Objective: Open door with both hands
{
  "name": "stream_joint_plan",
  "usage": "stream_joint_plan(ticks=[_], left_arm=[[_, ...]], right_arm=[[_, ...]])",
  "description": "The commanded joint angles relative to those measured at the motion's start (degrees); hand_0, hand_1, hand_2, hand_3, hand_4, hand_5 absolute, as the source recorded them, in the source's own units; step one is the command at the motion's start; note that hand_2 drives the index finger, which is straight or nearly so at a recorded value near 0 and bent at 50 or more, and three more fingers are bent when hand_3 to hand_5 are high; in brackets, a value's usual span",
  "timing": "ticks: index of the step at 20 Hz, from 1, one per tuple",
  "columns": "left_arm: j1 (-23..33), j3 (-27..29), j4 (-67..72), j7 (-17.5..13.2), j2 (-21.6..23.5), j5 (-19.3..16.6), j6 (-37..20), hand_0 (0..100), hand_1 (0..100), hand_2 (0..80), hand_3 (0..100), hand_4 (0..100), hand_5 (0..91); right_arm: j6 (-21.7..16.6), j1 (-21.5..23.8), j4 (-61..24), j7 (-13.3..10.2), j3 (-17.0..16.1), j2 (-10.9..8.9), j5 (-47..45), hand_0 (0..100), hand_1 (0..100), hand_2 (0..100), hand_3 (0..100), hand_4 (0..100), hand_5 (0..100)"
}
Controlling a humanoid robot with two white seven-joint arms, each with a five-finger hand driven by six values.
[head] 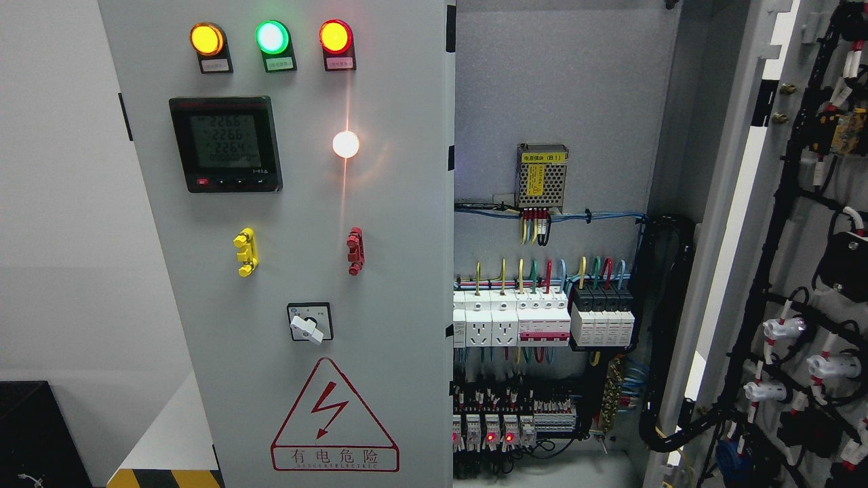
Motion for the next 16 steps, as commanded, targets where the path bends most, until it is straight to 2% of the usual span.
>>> stream_joint_plan(ticks=[1,6,9,14,16], left_arm=[[8.73,5.8,19.8,-0.22,-1.25,-1.67,-1.01,0,0,0.0,0,0,0.0],[10.48,5.81,34.56,-0.3,-5.91,-2.11,-1.27,0,0,0.0,0,0,0.0],[11.1,5.8,45.2,-0.39,-9.95,-5.44,-1.45,0,0,0.0,0,0,0.0],[11.81,8.88,63.91,-0.39,-18.3,-8.08,-5.05,0,0,0.0,0,0,0.0],[11.81,9.75,70.86,-0.39,-21.29,-11.49,-5.05,0,0,0.0,0,0,0.0]], right_arm=[[0.05,0.0,0.01,0.01,0.0,0.0,0.0,19,0,0,0,0,0],[-0.04,0.0,-0.08,0.01,0.0,0.0,0.0,19,0,0,0,0,0],[0.05,0.0,0.01,0.01,0.0,0.0,0.0,19,0,0,0,0,0],[0.05,0.0,0.01,0.01,0.0,0.0,0.0,19,0,0,0,0,0],[-0.04,0.0,0.01,0.01,0.0,0.0,0.0,19,0,0,0,0,0]])
